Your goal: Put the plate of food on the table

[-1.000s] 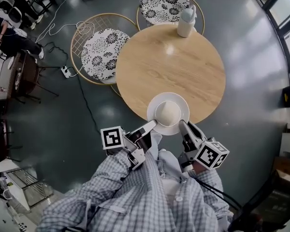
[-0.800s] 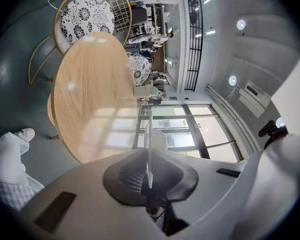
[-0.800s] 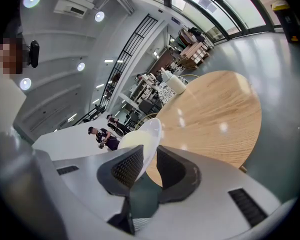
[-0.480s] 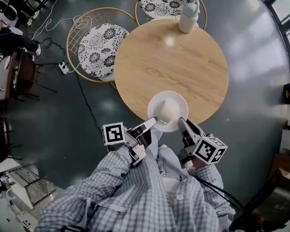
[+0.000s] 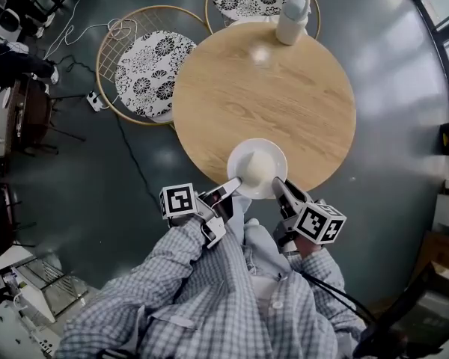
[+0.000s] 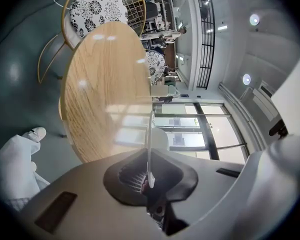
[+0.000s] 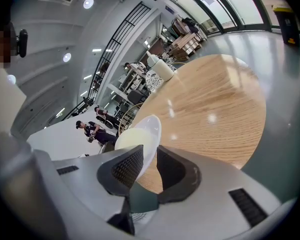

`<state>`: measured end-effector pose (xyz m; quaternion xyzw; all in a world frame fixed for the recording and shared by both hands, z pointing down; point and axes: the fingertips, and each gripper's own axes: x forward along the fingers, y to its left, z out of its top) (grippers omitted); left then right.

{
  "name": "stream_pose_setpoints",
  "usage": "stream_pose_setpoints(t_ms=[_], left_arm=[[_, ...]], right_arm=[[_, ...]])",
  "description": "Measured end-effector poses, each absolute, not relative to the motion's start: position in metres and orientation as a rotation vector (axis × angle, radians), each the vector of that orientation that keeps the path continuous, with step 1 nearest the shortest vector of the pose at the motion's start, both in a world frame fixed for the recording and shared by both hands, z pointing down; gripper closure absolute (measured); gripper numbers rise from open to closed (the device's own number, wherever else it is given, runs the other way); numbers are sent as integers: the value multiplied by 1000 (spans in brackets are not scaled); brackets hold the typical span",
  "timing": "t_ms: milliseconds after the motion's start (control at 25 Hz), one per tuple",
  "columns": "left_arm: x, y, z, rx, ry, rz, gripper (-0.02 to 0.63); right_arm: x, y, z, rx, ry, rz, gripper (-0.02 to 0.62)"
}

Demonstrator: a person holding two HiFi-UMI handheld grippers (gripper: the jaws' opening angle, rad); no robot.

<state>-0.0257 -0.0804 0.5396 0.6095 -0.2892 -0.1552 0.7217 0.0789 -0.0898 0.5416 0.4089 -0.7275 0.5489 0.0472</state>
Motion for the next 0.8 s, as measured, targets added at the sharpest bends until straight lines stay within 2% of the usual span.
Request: stream_pose_setpoints(t_ms=[800], left_arm=[[-30,-90,582,1292,-700,-212,583]], right_arm=[[79,-98,589,1281,-2024,1796,506]])
